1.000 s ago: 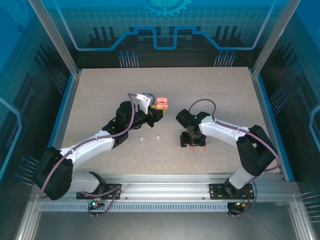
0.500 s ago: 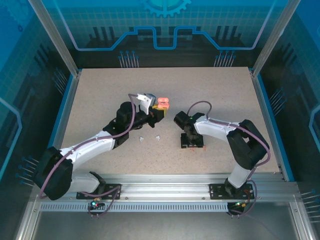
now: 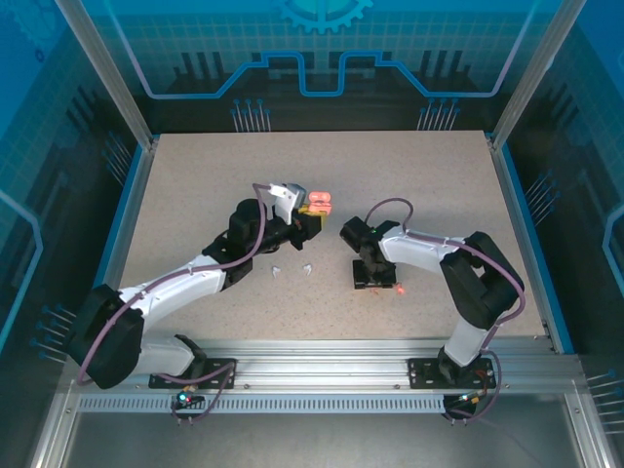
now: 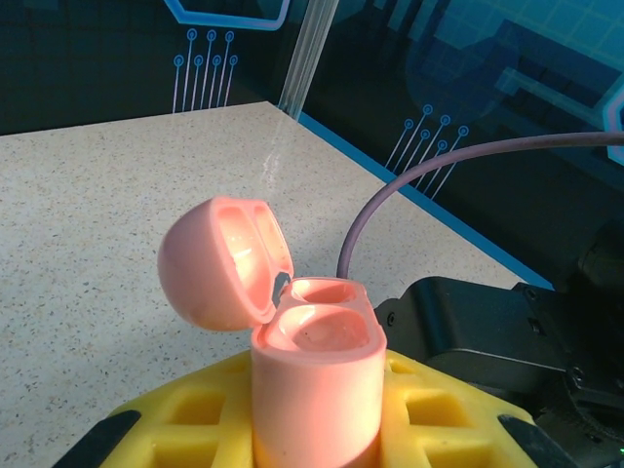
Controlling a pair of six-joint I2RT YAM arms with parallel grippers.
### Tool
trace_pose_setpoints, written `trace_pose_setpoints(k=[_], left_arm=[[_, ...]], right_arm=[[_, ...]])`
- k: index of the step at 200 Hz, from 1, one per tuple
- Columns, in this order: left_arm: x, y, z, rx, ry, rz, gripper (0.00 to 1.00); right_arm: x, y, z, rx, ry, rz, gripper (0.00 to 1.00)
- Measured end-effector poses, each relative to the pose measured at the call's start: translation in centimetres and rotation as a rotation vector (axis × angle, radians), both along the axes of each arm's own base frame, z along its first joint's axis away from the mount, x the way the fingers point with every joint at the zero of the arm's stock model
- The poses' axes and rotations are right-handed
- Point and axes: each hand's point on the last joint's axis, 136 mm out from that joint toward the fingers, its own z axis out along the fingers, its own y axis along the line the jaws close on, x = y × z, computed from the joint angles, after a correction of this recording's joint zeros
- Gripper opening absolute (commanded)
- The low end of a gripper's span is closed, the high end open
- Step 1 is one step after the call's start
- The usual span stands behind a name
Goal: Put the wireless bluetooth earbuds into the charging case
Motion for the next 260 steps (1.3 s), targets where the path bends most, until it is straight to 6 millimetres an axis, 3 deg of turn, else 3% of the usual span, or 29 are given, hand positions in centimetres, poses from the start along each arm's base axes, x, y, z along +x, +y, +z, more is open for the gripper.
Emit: trace_pose_setpoints(k=[81, 140, 188, 228, 260], left_arm=[[-0.3, -0.6, -0.2, 0.006, 0.002, -0.016, 0.00], [-0.4, -0.8, -0.2, 0.009, -0.001, -0.022, 0.00], [-0.3, -0.8, 0.1, 0.001, -0.015, -0.018, 0.00], [0.0, -0.7, 0.5, -0.024, -0.061, -0.001, 0.00], [0.2, -0.9, 0.0, -0.026, -0.122, -0.006, 0.00]], right_arm=[[0.0, 0.1, 0.0, 0.038, -0.005, -0.003, 0.36], [0.0, -0.1, 0.1, 0.046, -0.017, 0.002, 0.24], [-0.3, -0.6, 0.4, 0.044, -0.021, -0.002, 0.23], [0.3, -0.4, 2.2, 0.082, -0.074, -0.008, 0.23], [1.6, -0.4, 5.2, 0.132, -0.147, -0.025, 0.23]])
